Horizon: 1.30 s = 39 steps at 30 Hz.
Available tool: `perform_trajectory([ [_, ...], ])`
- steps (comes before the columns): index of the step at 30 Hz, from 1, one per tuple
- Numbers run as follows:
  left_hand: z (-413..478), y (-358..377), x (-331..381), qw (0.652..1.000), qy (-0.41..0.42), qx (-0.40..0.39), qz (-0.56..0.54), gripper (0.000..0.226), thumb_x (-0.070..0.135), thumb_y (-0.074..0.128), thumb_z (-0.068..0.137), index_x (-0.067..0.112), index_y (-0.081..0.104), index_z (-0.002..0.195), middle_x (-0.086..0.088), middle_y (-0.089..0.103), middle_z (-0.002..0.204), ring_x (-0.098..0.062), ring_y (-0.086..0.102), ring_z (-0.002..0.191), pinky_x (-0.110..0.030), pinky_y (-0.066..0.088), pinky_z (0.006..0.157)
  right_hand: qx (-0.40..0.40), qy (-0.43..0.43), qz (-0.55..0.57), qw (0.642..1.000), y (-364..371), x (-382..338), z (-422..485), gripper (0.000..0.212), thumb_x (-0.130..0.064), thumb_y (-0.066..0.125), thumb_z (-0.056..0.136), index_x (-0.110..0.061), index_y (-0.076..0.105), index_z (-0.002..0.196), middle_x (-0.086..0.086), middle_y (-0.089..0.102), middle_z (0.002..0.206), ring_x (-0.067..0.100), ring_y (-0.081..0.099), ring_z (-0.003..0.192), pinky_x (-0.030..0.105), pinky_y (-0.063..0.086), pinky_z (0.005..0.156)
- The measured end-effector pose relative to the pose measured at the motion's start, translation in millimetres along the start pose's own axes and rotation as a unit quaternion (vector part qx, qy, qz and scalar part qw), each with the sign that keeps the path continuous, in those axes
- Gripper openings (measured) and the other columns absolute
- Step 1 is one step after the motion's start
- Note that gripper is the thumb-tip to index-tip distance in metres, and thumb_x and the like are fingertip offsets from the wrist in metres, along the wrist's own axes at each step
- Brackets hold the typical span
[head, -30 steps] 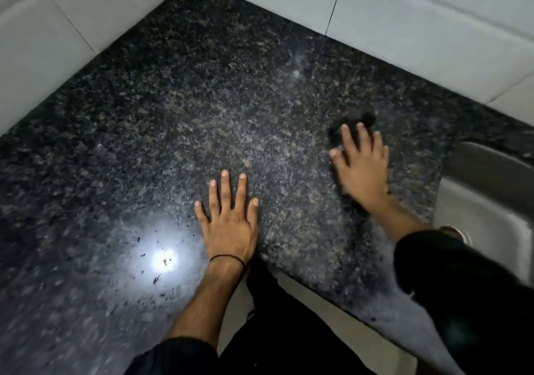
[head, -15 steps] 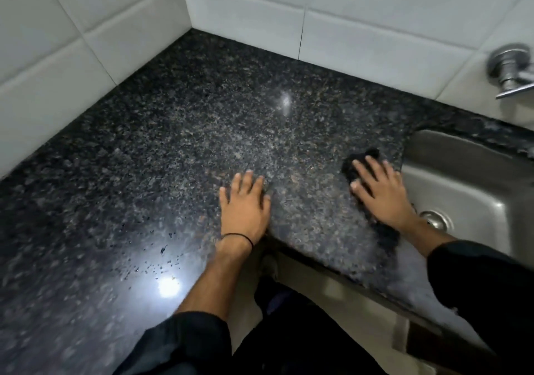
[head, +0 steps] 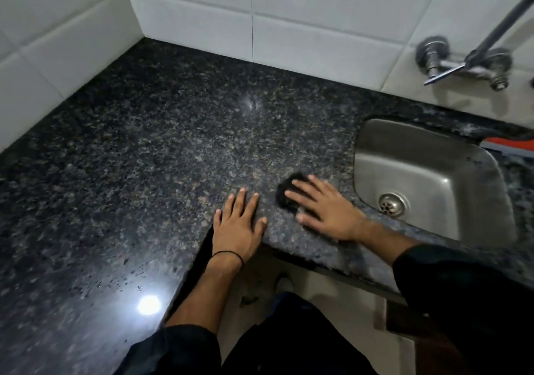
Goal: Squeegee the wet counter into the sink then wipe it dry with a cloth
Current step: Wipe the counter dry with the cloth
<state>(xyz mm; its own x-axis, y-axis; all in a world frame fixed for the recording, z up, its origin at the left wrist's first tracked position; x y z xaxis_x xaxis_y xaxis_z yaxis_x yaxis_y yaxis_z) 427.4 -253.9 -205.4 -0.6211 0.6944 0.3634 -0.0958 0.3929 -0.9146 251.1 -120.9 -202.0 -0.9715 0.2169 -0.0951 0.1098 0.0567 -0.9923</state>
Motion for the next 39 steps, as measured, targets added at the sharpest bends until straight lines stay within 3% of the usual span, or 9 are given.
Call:
perform_trajectory([
  [4, 1.4, -13.8, 5.7, 1.000, -0.010, 0.017, 0.008, 0.054, 0.044, 0.034, 0.100, 0.036, 0.026, 0.153, 0.007, 0.015, 0.163, -0.021, 0.015, 0.149, -0.046, 0.021, 0.117, 0.038, 0.339, 0.113, 0.933, -12.5, 67.4, 25.1, 0.063, -0.063, 0.022, 0.098, -0.042, 0.011, 0.157, -0.006, 0.006, 0.166, 0.031, -0.001, 0.152, 0.055, 0.004, 0.122],
  [6, 4.2, -22.2, 7.1, 0.999, -0.021, 0.023, 0.010, 0.051, 0.039, 0.038, 0.100, 0.033, 0.033, 0.150, 0.007, 0.025, 0.160, -0.023, 0.026, 0.144, -0.047, 0.029, 0.112, 0.041, 0.398, 0.122, 0.908, -11.2, 58.9, 39.0, 0.063, -0.059, 0.023, 0.100, -0.038, 0.009, 0.158, -0.002, 0.004, 0.167, 0.034, -0.003, 0.152, 0.056, 0.000, 0.121],
  [16, 49.8, -57.9, 10.9, 0.996, -0.005, 0.084, 0.012, 0.027, 0.028, 0.044, 0.095, 0.015, 0.066, 0.103, -0.005, 0.059, 0.101, -0.030, 0.057, 0.094, -0.043, 0.047, 0.078, 0.010, -0.007, 0.000, 1.000, -15.4, 57.2, 58.7, 0.054, -0.055, 0.020, 0.103, -0.044, 0.016, 0.156, -0.011, 0.017, 0.165, 0.025, 0.012, 0.152, 0.048, 0.016, 0.120],
  [19, 77.6, -66.2, 5.5, 0.995, -0.006, 0.097, 0.023, 0.024, 0.026, 0.047, 0.094, 0.015, 0.067, 0.100, -0.005, 0.062, 0.095, -0.030, 0.059, 0.090, -0.040, 0.045, 0.074, 0.041, 0.156, 0.017, 0.987, -29.7, 135.3, 84.5, 0.053, -0.052, 0.026, 0.104, -0.042, 0.019, 0.155, -0.006, 0.019, 0.164, 0.030, 0.014, 0.151, 0.055, 0.020, 0.118],
  [23, 114.3, -77.1, 0.1, 0.993, -0.013, 0.115, 0.028, 0.025, 0.023, 0.049, 0.092, 0.012, 0.066, 0.107, -0.007, 0.062, 0.107, -0.033, 0.056, 0.097, -0.044, 0.048, 0.078, 0.063, 0.437, 0.086, 0.893, -35.3, 171.3, 126.3, 0.060, -0.053, 0.020, 0.102, -0.035, 0.010, 0.158, 0.000, 0.008, 0.167, 0.037, 0.003, 0.151, 0.058, 0.003, 0.120],
  [28, 191.4, -89.1, -3.4, 0.986, -0.026, 0.161, 0.044, 0.033, 0.025, 0.054, 0.093, 0.013, 0.059, 0.123, -0.009, 0.053, 0.137, -0.035, 0.051, 0.118, -0.047, 0.041, 0.093, 0.043, 0.187, 0.060, 0.980, -29.9, 97.2, 213.8, 0.060, -0.055, 0.017, 0.102, -0.035, 0.011, 0.158, -0.001, 0.009, 0.167, 0.036, 0.004, 0.152, 0.057, 0.003, 0.119],
  [32, 253.3, -87.9, -17.3, 0.985, -0.048, 0.149, 0.067, 0.049, 0.038, 0.042, 0.100, 0.018, 0.041, 0.145, -0.003, 0.029, 0.159, -0.028, 0.031, 0.142, -0.053, 0.024, 0.110, 0.035, 0.012, 0.039, 0.999, -25.5, 97.1, 214.1, 0.056, -0.060, 0.021, 0.102, -0.045, 0.014, 0.155, -0.011, 0.016, 0.165, 0.027, 0.011, 0.152, 0.051, 0.009, 0.120],
  [35, 285.5, -76.5, -31.1, 0.990, -0.082, 0.106, 0.044, 0.055, 0.048, 0.028, 0.102, 0.029, 0.024, 0.154, 0.004, 0.011, 0.165, -0.023, 0.010, 0.151, -0.056, 0.010, 0.117, 0.065, 0.118, 0.026, 0.991, -32.2, 170.3, 205.6, 0.056, -0.061, 0.022, 0.101, -0.045, 0.015, 0.155, -0.012, 0.018, 0.164, 0.025, 0.014, 0.152, 0.056, 0.016, 0.120],
  [39, 292.2, -69.9, -38.7, 0.986, -0.106, 0.124, 0.045, 0.058, 0.056, 0.017, 0.099, 0.037, 0.018, 0.154, 0.008, 0.010, 0.165, -0.018, 0.006, 0.151, -0.055, 0.009, 0.118, 0.081, 0.398, 0.057, 0.912, -45.4, 261.1, 207.1, 0.062, -0.058, 0.023, 0.100, -0.036, 0.015, 0.157, -0.001, 0.015, 0.165, 0.034, 0.009, 0.151, 0.058, 0.010, 0.120],
])
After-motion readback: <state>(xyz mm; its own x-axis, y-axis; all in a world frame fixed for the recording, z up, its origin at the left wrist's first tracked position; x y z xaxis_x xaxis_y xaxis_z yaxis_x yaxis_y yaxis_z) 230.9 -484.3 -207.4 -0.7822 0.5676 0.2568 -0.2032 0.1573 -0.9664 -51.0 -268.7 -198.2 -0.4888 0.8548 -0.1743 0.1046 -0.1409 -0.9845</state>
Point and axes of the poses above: each hand's wrist, its own z-axis towards the middle knuckle, its own y-axis out of the palm, x = y × z, the point moved 7 cm from there along z, towards the middle knuckle
